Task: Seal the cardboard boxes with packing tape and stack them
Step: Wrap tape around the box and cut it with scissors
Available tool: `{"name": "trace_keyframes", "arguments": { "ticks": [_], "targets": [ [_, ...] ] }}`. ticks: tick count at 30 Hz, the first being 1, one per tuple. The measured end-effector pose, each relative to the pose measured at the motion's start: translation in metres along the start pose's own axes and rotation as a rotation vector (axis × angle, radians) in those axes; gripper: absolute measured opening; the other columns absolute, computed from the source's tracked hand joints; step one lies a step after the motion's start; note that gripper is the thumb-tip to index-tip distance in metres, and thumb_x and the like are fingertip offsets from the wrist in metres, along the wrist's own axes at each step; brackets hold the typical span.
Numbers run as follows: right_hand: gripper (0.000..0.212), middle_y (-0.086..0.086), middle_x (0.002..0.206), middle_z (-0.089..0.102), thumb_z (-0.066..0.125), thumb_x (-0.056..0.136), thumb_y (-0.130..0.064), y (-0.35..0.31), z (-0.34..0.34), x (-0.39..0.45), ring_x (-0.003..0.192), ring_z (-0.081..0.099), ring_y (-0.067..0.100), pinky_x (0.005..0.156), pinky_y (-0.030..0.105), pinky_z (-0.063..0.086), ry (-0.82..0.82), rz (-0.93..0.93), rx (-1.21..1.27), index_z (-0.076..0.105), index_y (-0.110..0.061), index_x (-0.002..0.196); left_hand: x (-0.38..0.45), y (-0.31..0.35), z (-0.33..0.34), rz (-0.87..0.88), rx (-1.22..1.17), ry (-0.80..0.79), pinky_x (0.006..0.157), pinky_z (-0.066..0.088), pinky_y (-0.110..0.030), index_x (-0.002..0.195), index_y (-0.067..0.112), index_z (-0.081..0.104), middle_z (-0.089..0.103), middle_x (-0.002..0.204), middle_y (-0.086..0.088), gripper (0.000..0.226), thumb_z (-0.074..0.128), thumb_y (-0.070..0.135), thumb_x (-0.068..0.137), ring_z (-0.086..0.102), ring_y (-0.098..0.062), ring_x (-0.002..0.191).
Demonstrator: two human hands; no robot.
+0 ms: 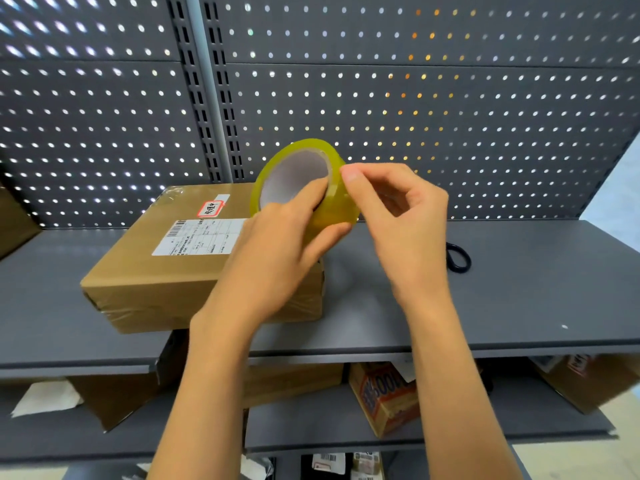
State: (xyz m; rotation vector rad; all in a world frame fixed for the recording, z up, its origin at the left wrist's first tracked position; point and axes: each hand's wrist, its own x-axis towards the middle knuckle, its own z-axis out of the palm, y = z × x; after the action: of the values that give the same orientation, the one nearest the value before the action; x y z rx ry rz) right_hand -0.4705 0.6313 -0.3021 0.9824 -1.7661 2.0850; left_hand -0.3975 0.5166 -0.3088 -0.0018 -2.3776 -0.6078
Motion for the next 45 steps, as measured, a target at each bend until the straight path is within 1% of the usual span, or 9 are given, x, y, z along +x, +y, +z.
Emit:
{"name": "trace_keyframes", "arguments": {
  "ticks": [4,11,16,22,26,30,33,39,45],
  "targets": [
    [0.013,-0.004,0.089,0.072,0.070,0.085,-0.010,0.000,-0.010,0.005,0.083,0.068,0.008,0.081,0.028,0.054,-0.196,-0.006,-0.101,0.073,-0.023,0.087,-0.005,-0.012,-0.008,0.003,0.077,-0.052,0.067,0.048,-0.046,0.122,0.026,0.052,0.060,0.080,0.002,0.041,0.049,0.047,0.087,0.055,-0.031,0.073],
    [0.017,-0.008,0.085,0.071,0.072,0.081,-0.006,0.000,-0.008,0.002,0.079,0.067,0.005,0.078,0.022,0.053,-0.233,-0.066,-0.161,0.072,-0.023,0.085,-0.011,-0.017,-0.013,0.026,0.152,-0.048,0.072,0.046,-0.049,0.127,0.028,0.051,0.065,0.087,0.000,0.040,0.055,0.043,0.091,0.056,-0.032,0.077],
    [0.017,-0.007,0.085,0.069,0.070,0.083,-0.007,0.000,-0.006,0.003,0.081,0.065,0.010,0.079,0.031,0.054,-0.296,-0.012,-0.117,0.070,-0.024,0.083,-0.013,-0.020,-0.017,0.057,0.173,-0.051,0.067,0.044,-0.045,0.122,0.023,0.055,0.056,0.077,0.003,0.034,0.061,0.032,0.090,0.049,-0.031,0.069],
    [0.010,-0.004,0.093,0.058,0.055,0.092,-0.008,0.003,0.011,-0.008,0.082,0.053,0.004,0.073,0.014,0.042,-0.309,-0.080,-0.180,0.056,-0.018,0.091,-0.015,-0.015,-0.019,-0.017,0.057,-0.011,0.068,0.048,-0.044,0.119,0.026,0.055,0.050,0.075,0.015,0.036,0.053,0.042,0.087,0.054,-0.029,0.076],
    [0.011,0.001,0.091,0.057,0.050,0.094,-0.006,0.001,0.018,-0.011,0.083,0.054,0.013,0.074,0.015,0.041,-0.226,-0.178,-0.174,0.052,-0.016,0.092,-0.016,-0.008,-0.023,-0.035,0.017,0.013,0.065,0.046,-0.042,0.115,0.025,0.056,0.055,0.075,0.009,0.033,0.052,0.043,0.087,0.054,-0.024,0.072],
    [0.015,-0.001,0.087,0.055,0.050,0.095,-0.004,-0.002,0.020,-0.014,0.082,0.053,0.015,0.075,0.020,0.042,-0.130,-0.247,-0.151,0.050,-0.019,0.095,-0.018,0.002,-0.023,-0.017,-0.032,-0.006,0.056,0.030,-0.032,0.099,0.032,0.047,0.047,0.066,0.009,0.018,0.051,0.045,0.087,0.044,-0.011,0.061],
    [0.026,-0.001,0.085,0.057,0.055,0.094,-0.008,-0.002,0.018,-0.017,0.080,0.055,0.011,0.075,0.017,0.043,-0.085,-0.157,-0.054,0.049,-0.023,0.114,-0.020,0.003,-0.021,-0.025,-0.010,-0.004,0.057,0.037,-0.037,0.100,0.026,0.049,0.050,0.070,0.006,0.024,0.049,0.047,0.087,0.044,-0.019,0.063],
    [0.008,-0.001,0.093,0.057,0.056,0.094,-0.013,0.001,0.022,-0.021,0.090,0.056,0.013,0.080,0.028,0.046,-0.001,-0.207,-0.214,0.064,-0.013,0.092,-0.022,0.007,-0.016,-0.036,-0.104,0.007,0.069,0.047,-0.047,0.114,0.016,0.055,0.063,0.089,-0.002,0.050,0.045,0.055,0.084,0.058,-0.025,0.080],
    [0.011,0.002,0.089,0.063,0.052,0.095,-0.011,-0.001,0.010,-0.007,0.084,0.059,0.011,0.076,0.022,0.046,-0.019,-0.203,-0.225,0.062,-0.007,0.091,-0.032,0.018,-0.015,-0.067,-0.333,-0.113,0.067,0.049,-0.048,0.112,0.020,0.050,0.064,0.086,0.000,0.040,0.054,0.048,0.084,0.060,-0.030,0.074]
  ]
}}
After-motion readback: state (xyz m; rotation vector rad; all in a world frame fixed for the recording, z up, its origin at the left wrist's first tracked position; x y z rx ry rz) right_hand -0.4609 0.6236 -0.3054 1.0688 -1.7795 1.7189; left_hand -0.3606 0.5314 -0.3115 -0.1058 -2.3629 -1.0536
